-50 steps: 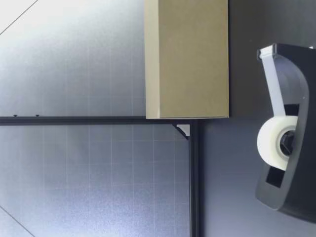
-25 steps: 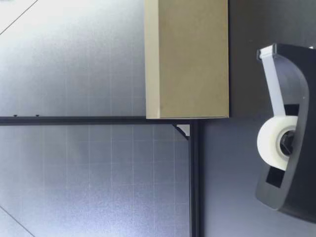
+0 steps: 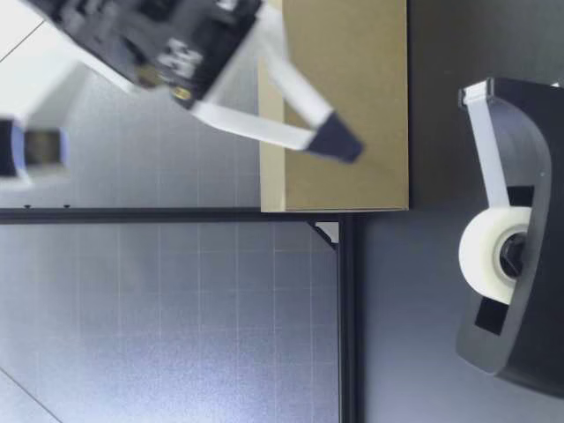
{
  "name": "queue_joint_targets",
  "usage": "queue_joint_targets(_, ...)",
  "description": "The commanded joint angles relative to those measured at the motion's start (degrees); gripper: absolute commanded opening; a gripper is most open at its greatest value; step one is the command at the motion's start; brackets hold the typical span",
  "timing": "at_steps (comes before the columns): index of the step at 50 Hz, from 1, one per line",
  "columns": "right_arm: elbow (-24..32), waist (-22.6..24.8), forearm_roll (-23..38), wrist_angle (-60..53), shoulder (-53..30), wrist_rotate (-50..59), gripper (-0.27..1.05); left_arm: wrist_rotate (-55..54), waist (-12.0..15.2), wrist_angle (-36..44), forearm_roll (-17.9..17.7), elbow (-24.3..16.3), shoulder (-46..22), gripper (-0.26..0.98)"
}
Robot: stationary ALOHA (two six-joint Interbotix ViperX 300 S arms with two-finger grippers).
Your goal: Cut a small piece of tape from the tape dispenser then place it on the cardboard box's edge.
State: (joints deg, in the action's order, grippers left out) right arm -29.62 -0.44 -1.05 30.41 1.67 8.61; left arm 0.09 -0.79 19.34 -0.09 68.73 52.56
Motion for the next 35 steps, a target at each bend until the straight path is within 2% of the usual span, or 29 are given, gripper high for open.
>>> queue_joint_targets(1, 3.5, 0.0, -0.3, 3.6, -1.2, -0.9, -0.12, 0.0, -0.1, 0.5, 0.0, -0.3, -0.4, -0.10)
queue_joint_targets(8, 6.0, -0.4, -4.6, 7.1, -3.3, -6.2, -0.12, -0.1, -0.1, 0.5, -0.1, 0.3, -0.4, -0.10)
queue_joint_targets(12, 7.6, -2.0, -10.1, 10.1, -4.6, -11.8, -0.12, 0.0, -0.1, 0.5, -0.1, 0.4, -0.6, -0.10)
queue_joint_targets(26, 11.4, -12.5, -35.8, 23.6, -10.3, -37.6, -0.12, 0.0, -0.1, 0.4, -0.1, 0.5, -0.9, -0.10)
queue_joint_targets(31, 13.0, -16.4, -42.3, 28.2, -12.2, -43.2, -0.12, 0.0, -0.1, 0.5, -0.1, 0.5, -1.1, -0.10)
queue_joint_targets(35, 14.6, -18.9, -45.0, 31.6, -14.1, -45.4, -0.09, -0.1, -0.1, 0.4, -0.1, 0.6, -1.4, -0.10)
